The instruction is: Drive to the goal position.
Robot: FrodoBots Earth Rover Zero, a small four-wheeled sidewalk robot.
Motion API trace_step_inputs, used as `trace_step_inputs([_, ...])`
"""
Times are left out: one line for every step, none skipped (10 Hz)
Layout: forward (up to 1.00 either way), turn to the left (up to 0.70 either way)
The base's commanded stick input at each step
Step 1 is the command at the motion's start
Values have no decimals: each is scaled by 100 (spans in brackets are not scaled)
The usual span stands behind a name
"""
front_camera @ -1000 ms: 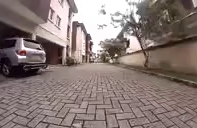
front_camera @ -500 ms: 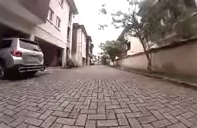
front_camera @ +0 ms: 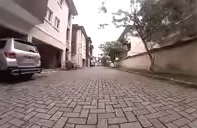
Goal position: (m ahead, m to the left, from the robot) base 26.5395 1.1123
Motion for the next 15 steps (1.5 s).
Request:
trace_step_inputs([70, 0])
trace_step_inputs([70, 0])
trace_step_inputs([70, 0])
trace_step_inputs([70, 0])
trace_step_inputs([70, 0])
trace_step_inputs([70, 0])
trace_step_inputs([70, 0])
trace_step_inputs([70, 0])
trace_step_inputs([70, 0])
trace_step_inputs([70, 0])
trace_step_inputs([70, 0])
trace_step_inputs([70, 0])
trace_step_inputs([70, 0])
trace_step_inputs([70, 0])
trace_step_inputs([70, 0])
